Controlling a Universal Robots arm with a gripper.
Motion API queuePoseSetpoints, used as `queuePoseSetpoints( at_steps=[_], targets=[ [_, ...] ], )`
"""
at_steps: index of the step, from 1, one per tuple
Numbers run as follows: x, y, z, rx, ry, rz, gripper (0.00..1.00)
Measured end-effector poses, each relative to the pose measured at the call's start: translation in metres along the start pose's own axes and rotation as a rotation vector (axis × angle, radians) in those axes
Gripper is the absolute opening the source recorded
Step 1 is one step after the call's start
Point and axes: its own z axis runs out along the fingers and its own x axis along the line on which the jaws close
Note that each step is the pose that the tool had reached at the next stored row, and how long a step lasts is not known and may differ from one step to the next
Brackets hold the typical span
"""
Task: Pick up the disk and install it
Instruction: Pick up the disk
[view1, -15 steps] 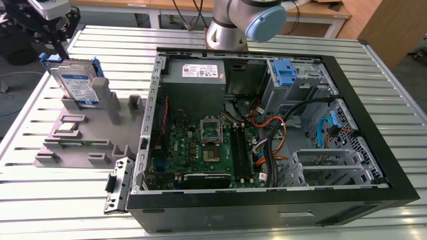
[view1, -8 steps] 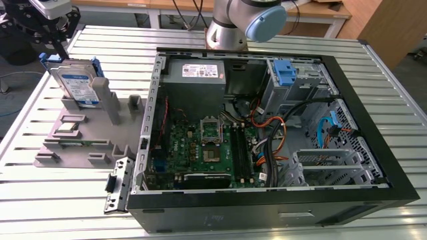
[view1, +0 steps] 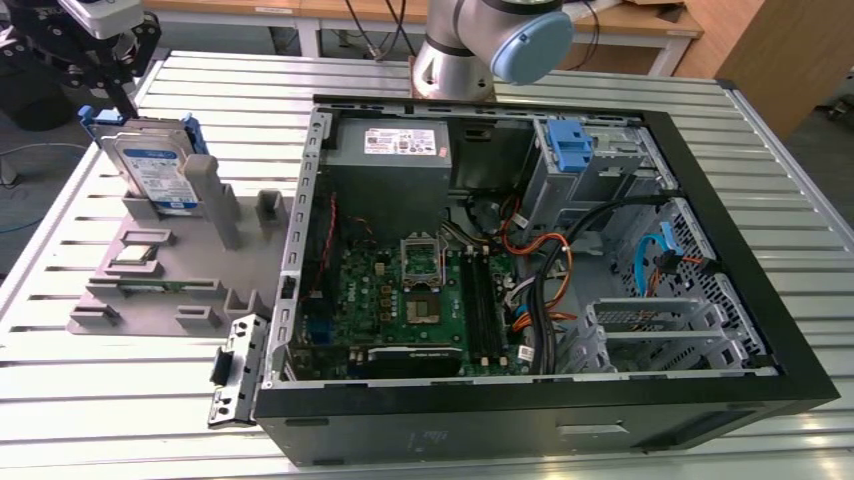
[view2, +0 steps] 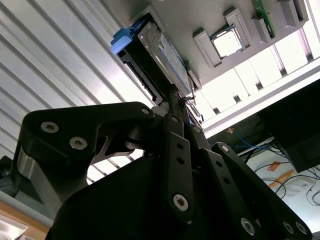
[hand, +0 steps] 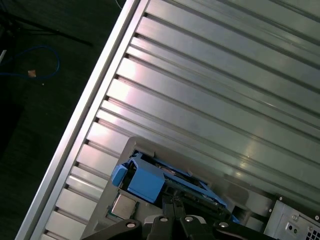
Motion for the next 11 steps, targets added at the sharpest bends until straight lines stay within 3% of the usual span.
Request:
queuePoseSetpoints(
  at_steps=[9,10,11],
  targets=[
    [0.0,0.0,0.0,-0.0008,0.0012,-0.033,0.11],
    [0.0,0.0,0.0001,-0.0021,0.0033,-0.083,0.11],
    [0.0,0.0,0.0001,-0.0023,0.0036,-0.09,0.11]
  ],
)
